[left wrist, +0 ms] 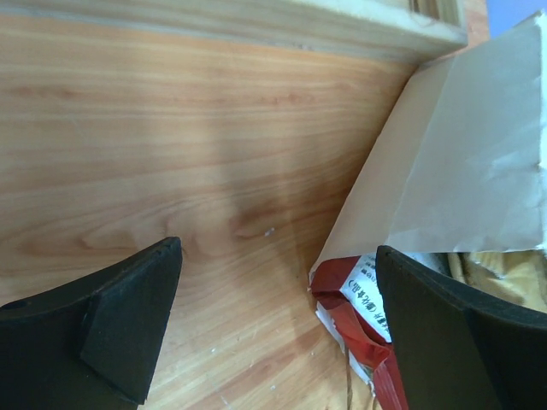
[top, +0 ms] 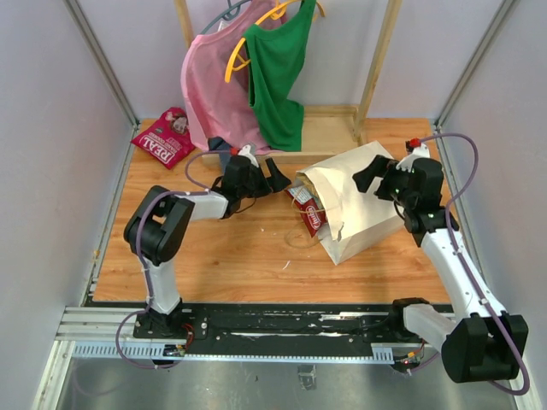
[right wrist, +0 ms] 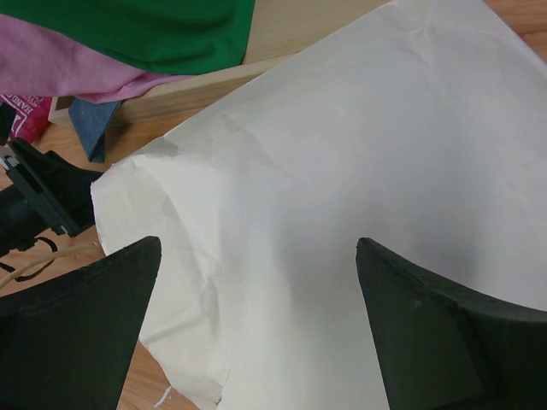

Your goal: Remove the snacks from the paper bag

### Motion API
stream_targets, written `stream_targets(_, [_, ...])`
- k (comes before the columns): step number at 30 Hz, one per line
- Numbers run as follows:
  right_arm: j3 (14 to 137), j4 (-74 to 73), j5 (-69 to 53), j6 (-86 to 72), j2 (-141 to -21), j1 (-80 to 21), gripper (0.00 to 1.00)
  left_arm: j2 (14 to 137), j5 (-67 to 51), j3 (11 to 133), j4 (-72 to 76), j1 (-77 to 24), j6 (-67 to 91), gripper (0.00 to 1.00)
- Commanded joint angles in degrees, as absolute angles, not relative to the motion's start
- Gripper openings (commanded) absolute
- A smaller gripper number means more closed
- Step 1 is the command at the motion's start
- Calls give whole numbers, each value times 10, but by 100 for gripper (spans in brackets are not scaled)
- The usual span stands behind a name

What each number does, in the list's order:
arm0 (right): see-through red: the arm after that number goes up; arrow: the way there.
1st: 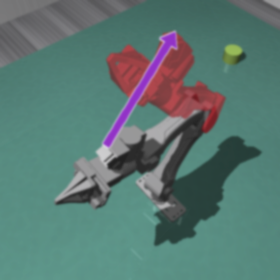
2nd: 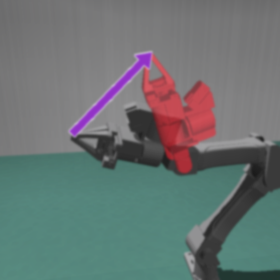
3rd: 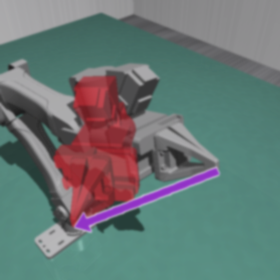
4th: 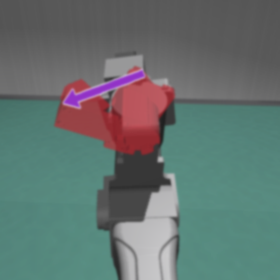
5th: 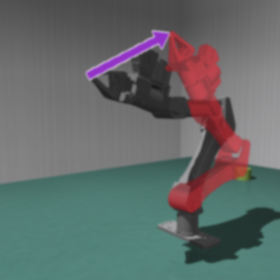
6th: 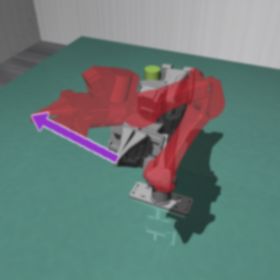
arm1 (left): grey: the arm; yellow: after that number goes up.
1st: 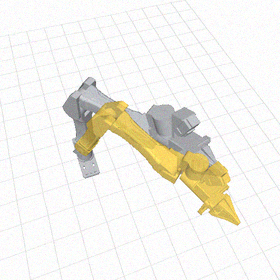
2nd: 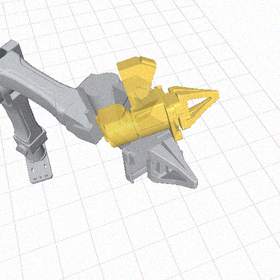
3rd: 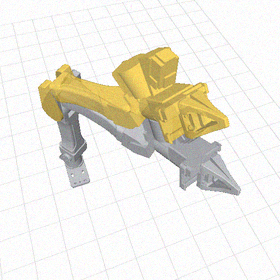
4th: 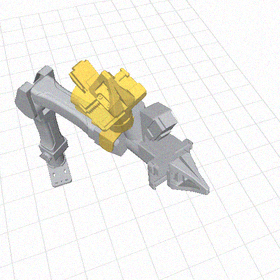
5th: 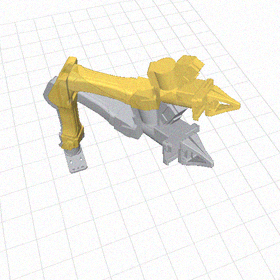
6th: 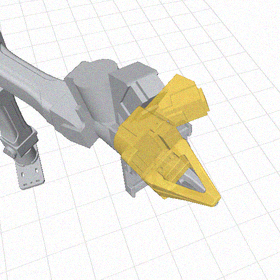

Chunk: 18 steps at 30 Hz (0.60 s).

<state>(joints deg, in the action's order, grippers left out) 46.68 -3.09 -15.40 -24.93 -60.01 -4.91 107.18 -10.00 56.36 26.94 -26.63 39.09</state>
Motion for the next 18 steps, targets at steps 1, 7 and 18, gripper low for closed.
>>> stream_targets(1, [446, -18, -133, -273, -585, -55, 98, 1106, -80, 565, 313, -299, 416, 96])
stream_targets(7, [439, -8, -154, -273, -589, -55, 98, 1131, -82, 550, 402, -328, 455, 84])
stream_targets(18, [429, -10, -145, -264, -581, -55, 98, 1092, -82, 478, 488, -335, 486, 51])
